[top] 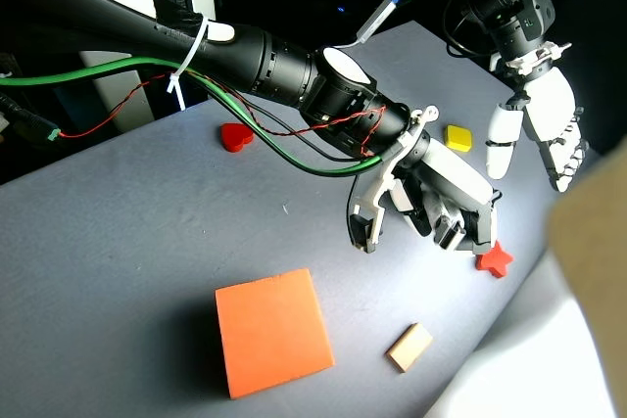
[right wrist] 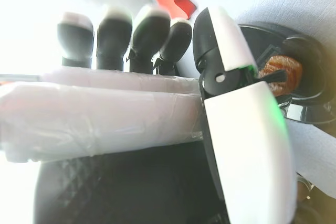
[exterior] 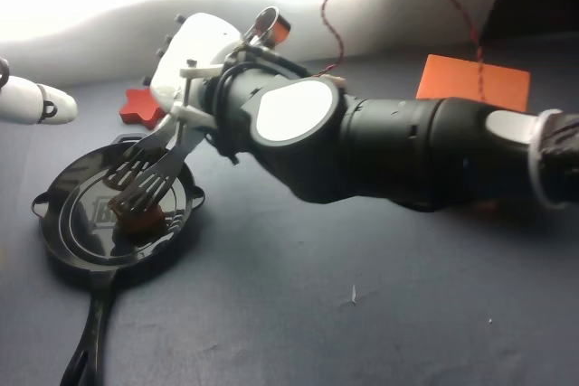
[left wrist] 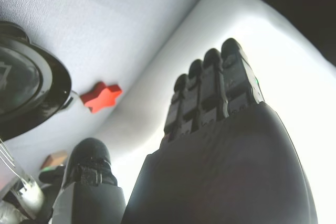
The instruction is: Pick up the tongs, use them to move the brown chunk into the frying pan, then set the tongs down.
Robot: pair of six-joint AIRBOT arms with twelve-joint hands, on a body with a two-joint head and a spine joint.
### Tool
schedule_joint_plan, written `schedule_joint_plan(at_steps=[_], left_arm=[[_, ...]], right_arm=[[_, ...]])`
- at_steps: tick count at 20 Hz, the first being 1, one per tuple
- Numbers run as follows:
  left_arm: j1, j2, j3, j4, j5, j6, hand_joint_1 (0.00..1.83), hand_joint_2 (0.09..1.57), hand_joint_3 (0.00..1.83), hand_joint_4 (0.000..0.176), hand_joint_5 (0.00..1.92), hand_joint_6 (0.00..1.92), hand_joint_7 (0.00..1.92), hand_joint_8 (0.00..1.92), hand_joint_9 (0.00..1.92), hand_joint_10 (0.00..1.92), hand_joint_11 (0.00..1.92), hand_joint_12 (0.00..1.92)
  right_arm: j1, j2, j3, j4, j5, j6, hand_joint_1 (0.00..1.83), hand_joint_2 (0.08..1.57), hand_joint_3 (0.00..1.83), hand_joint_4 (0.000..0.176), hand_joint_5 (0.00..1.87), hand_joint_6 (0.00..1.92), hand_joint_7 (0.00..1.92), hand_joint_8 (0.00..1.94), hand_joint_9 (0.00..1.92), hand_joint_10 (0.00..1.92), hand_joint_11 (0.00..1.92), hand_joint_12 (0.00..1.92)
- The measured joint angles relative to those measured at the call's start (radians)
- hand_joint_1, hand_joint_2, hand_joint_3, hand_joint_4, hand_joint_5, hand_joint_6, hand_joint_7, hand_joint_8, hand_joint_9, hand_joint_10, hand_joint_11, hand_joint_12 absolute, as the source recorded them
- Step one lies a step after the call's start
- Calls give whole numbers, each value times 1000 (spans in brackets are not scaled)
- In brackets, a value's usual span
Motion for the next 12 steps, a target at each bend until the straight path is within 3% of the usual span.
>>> schedule_joint_plan(at_steps=[3,8,10,12], left_arm=[[-1,0,-1,0,-5,0,0,1119,0,0,0,0,26,5,20,6,0,0],[-5,0,-13,-2,-11,1,0,1121,0,0,0,0,30,5,13,2,0,0],[-5,0,-21,-2,-13,2,0,1118,0,0,0,0,37,7,23,6,4,2],[-6,0,-42,-2,-15,2,0,1136,6,0,7,3,52,11,42,13,9,4]], right_arm=[[19,76,-89,5,1,29,1038,1286,1,0,685,1437,872,1030,765,1304,626,1726],[58,245,-306,-11,22,82,1014,1315,2,0,630,1513,727,1180,642,1403,571,1748],[42,316,-389,-8,38,122,985,1333,6,0,601,1552,715,1168,624,1383,561,1735],[20,375,-436,-6,60,233,949,1357,3,0,569,1598,698,1149,605,1379,514,1753]])
